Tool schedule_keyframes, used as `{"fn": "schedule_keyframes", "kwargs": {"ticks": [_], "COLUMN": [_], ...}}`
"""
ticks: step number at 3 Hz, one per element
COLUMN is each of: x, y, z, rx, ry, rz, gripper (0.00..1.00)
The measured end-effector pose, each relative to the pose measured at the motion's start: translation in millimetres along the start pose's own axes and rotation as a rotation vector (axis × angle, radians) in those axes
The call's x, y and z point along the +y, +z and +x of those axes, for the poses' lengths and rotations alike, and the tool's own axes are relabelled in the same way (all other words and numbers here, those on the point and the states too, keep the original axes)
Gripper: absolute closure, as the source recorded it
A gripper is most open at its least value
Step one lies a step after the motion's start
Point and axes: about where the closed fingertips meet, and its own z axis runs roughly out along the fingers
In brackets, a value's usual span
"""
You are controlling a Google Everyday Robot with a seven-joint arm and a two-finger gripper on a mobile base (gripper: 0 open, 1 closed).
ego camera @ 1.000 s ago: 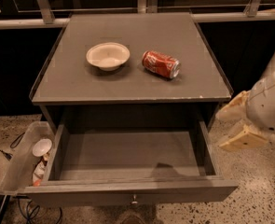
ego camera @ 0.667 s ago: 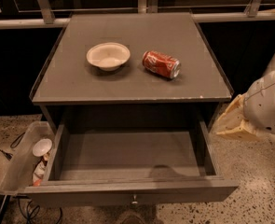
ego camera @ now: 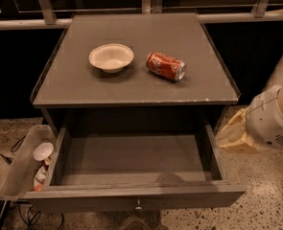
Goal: Close top drawer
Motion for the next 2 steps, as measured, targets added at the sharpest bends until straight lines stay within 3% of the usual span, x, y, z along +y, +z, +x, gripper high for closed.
{"fn": "schedule_keyframes", "kwargs": {"ticks": [2], "x": [55.9], "y": [76.2], "z": [21.8], "rx": [0.004], "ry": [0.093], "rz": [-0.098], "gripper": [1.00]}}
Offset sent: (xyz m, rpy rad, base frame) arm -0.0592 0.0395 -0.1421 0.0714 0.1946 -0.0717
